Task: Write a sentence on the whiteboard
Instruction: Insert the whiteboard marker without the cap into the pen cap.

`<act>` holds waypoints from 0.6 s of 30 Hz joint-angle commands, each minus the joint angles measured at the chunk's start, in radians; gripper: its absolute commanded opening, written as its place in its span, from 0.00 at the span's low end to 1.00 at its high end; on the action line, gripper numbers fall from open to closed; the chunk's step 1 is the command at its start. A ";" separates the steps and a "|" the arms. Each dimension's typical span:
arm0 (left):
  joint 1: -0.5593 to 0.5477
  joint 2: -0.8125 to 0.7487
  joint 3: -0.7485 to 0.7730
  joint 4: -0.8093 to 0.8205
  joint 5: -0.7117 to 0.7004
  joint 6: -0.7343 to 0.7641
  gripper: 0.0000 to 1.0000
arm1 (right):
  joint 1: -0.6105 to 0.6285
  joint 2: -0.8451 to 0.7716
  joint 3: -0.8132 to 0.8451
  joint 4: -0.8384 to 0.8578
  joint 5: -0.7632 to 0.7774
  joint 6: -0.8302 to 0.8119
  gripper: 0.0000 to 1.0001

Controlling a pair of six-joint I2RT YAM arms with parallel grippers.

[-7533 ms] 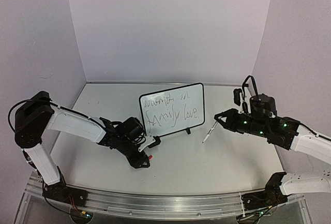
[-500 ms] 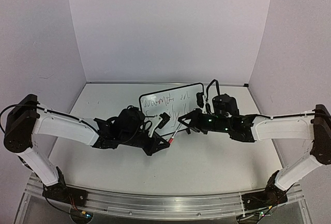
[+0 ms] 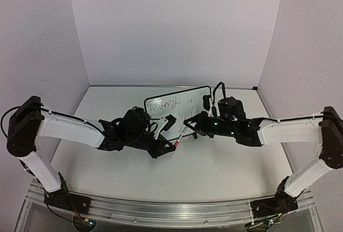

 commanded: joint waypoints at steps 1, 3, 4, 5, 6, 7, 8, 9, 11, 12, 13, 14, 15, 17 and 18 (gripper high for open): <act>0.021 -0.012 0.160 0.362 -0.006 0.043 0.00 | 0.087 0.044 0.006 -0.062 -0.198 0.055 0.00; 0.025 -0.010 0.164 0.365 -0.003 0.047 0.00 | 0.088 0.044 0.004 -0.062 -0.193 0.057 0.00; 0.027 -0.008 0.164 0.360 0.000 0.049 0.00 | 0.088 0.039 0.000 -0.063 -0.182 0.060 0.00; 0.027 -0.007 0.164 0.350 0.004 0.053 0.00 | 0.088 0.030 -0.008 -0.068 -0.148 0.065 0.00; 0.027 -0.006 0.165 0.332 0.010 0.063 0.00 | 0.088 0.014 -0.019 -0.081 -0.100 0.074 0.00; 0.028 -0.005 0.168 0.291 0.015 0.074 0.00 | 0.088 -0.012 -0.035 -0.106 -0.052 0.089 0.00; 0.029 -0.008 0.169 0.248 0.017 0.088 0.04 | 0.086 -0.040 -0.047 -0.135 0.014 0.096 0.00; 0.029 -0.011 0.167 0.206 0.016 0.101 0.10 | 0.084 -0.069 -0.058 -0.161 0.080 0.101 0.00; 0.030 -0.036 0.138 0.142 0.000 0.114 0.27 | 0.077 -0.127 -0.080 -0.202 0.187 0.109 0.00; 0.033 -0.053 0.117 0.121 -0.009 0.114 0.34 | 0.069 -0.152 -0.093 -0.212 0.219 0.111 0.00; 0.037 -0.072 0.096 0.097 -0.021 0.111 0.41 | 0.054 -0.176 -0.106 -0.221 0.234 0.114 0.00; 0.042 -0.091 0.075 0.073 -0.035 0.108 0.47 | 0.037 -0.200 -0.118 -0.231 0.243 0.116 0.00; 0.048 -0.111 0.057 0.044 -0.051 0.104 0.53 | 0.012 -0.218 -0.127 -0.245 0.236 0.113 0.00; 0.060 -0.149 0.027 -0.008 -0.076 0.097 0.63 | -0.045 -0.237 -0.137 -0.290 0.221 0.093 0.00; 0.070 -0.171 0.011 -0.025 -0.088 0.090 0.65 | -0.065 -0.240 -0.136 -0.308 0.214 0.078 0.00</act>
